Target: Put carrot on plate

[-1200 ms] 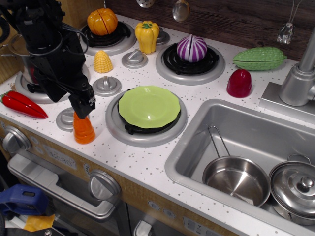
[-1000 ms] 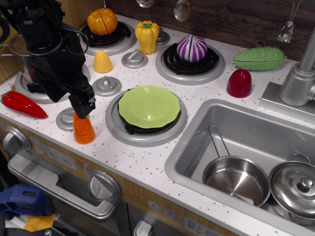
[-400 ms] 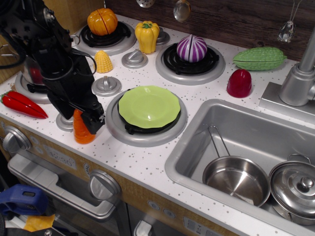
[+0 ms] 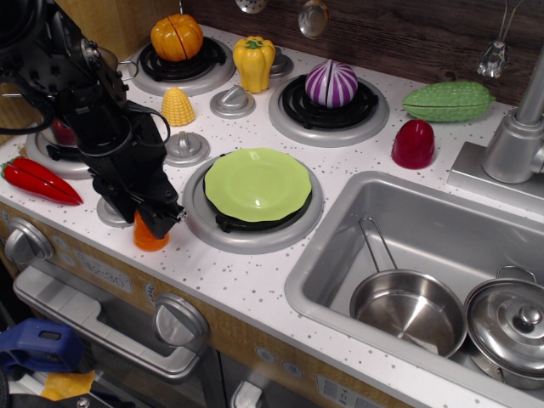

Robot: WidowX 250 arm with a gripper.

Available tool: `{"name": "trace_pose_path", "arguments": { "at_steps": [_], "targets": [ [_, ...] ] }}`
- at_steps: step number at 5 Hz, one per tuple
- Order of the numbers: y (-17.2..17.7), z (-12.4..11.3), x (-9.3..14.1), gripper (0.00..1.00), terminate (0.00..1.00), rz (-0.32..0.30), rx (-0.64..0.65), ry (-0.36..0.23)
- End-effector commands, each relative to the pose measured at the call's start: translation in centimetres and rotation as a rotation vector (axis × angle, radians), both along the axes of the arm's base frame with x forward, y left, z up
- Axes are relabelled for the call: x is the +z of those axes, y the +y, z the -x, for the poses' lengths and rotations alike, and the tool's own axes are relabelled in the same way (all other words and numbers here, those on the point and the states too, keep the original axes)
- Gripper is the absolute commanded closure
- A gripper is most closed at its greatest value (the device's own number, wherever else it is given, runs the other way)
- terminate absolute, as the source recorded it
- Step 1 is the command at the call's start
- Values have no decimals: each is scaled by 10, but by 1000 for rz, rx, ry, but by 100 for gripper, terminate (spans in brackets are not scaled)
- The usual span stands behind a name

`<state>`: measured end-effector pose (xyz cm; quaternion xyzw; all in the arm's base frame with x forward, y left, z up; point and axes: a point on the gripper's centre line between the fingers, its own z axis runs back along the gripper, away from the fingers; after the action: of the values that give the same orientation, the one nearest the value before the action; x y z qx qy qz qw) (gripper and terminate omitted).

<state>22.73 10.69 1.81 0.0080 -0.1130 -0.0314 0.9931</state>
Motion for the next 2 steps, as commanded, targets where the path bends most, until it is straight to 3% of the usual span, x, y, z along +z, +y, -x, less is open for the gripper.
{"name": "trace_pose_path", "arguments": {
  "at_steps": [1,2],
  "targets": [
    [1,-2,18,100,0,-30,2,-11],
    [-3,-11,44,100,0,-61,-2,-6]
  ]
}}
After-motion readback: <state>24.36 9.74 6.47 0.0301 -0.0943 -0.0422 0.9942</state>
